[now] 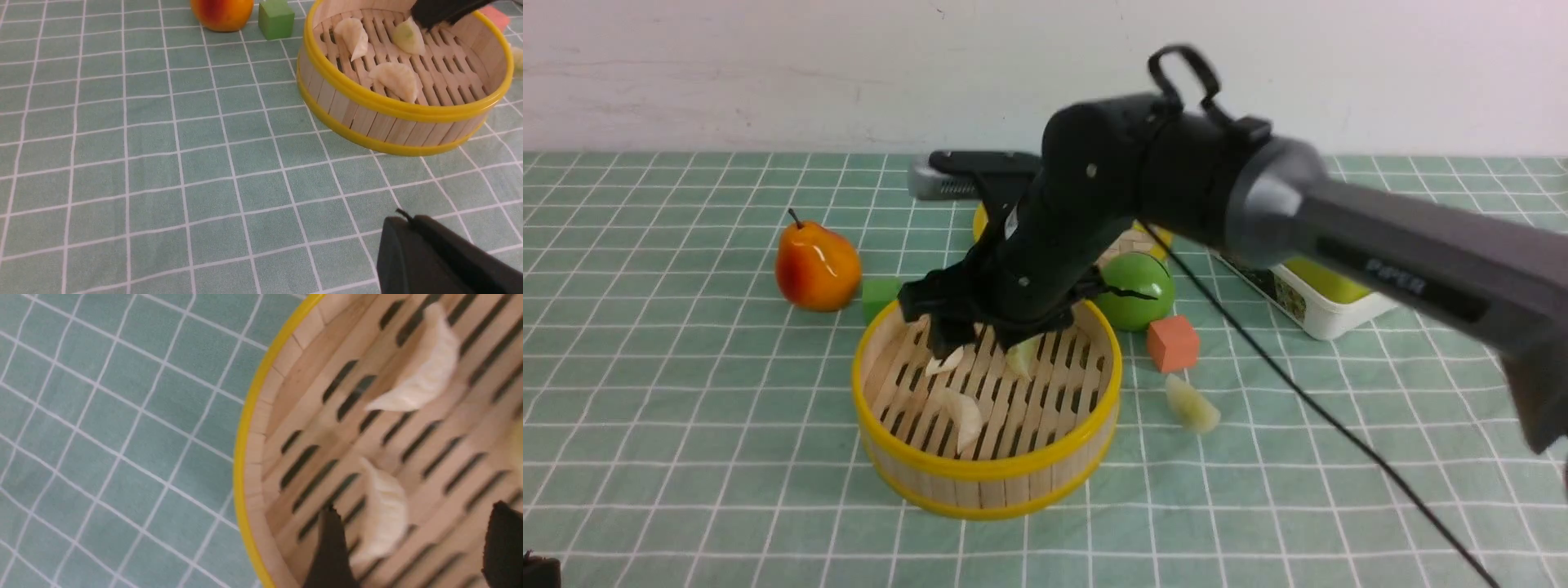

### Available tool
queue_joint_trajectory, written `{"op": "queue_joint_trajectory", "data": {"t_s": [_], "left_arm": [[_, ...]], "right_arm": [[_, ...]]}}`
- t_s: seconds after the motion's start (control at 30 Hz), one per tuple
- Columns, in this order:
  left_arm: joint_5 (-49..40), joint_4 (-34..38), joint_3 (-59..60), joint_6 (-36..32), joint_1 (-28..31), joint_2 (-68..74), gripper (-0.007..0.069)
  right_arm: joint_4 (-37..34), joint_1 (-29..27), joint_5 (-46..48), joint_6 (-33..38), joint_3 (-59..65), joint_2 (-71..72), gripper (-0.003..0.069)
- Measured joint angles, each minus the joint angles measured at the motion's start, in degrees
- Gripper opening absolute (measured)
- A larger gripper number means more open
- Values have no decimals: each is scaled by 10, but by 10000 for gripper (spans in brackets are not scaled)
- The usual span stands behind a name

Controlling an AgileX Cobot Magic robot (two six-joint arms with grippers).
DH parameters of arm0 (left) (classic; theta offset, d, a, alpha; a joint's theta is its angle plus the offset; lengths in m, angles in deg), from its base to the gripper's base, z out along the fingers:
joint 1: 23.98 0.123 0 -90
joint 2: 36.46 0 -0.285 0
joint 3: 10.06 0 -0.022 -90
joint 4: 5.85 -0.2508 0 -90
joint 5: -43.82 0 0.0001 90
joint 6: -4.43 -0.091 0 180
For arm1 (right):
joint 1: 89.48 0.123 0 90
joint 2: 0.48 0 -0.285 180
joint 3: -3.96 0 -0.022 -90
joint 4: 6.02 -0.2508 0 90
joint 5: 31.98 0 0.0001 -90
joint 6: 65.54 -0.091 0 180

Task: Put the dumplings into the steamer on the table with the blue tablecloth.
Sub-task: 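Place the dumpling in the bamboo steamer basket with the right gripper, then reach for and grasp a dumpling lying on the table beside the steamer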

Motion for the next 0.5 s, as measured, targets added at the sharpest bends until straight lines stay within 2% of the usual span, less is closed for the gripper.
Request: {"op": "queue_joint_trajectory", "data": {"t_s": [0.07,0.2,0.33,0.5], "left_arm": [[0,0,0,0,0,0,-13],[0,-1,0,0,0,0,-13],[5,-2,0,0,0,0,-13],[12,-7,0,0,0,0,-11]], "right_arm": [[61,-26,61,4,-5,28,474],[137,-76,111,12,8,38,474],[143,-127,91,39,66,24,474],[98,-144,43,94,128,1,474]]}}
